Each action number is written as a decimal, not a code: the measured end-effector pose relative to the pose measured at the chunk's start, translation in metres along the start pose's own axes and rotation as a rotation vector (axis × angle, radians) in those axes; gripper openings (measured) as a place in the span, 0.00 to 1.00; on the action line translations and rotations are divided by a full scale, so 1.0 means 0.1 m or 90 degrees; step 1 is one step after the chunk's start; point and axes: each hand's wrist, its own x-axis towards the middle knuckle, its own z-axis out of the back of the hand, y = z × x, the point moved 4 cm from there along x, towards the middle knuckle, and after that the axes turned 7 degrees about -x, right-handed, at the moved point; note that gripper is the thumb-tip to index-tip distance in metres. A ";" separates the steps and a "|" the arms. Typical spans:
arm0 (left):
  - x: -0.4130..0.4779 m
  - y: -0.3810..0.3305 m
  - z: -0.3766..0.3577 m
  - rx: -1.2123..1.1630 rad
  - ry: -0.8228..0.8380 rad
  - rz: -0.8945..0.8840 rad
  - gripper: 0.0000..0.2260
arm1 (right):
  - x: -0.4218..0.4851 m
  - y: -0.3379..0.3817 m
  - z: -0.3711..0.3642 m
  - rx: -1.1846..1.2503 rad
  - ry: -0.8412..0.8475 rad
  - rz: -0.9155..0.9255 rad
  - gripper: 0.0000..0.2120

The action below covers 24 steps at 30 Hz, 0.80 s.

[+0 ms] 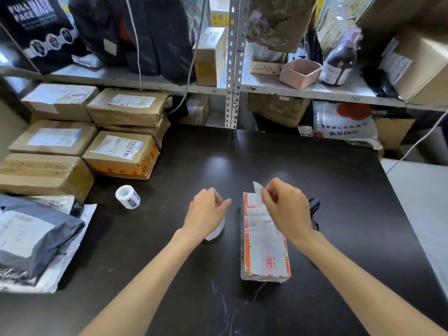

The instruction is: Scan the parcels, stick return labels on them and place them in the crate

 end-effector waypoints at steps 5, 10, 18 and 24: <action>-0.03 -0.31 -0.10 -0.473 0.141 0.213 0.17 | -0.14 0.25 -0.03 -0.194 -0.082 0.267 0.08; -0.04 -0.29 -0.15 -0.410 0.114 0.152 0.03 | -0.30 0.24 -0.09 -0.226 -0.044 0.342 0.14; -0.13 -0.22 -0.14 -0.502 0.271 0.097 0.04 | -0.27 -0.19 -0.08 0.346 0.170 -0.274 0.15; -0.27 -0.20 -0.26 -0.327 0.220 0.083 0.03 | -0.44 -0.30 -0.09 0.462 0.160 -0.380 0.15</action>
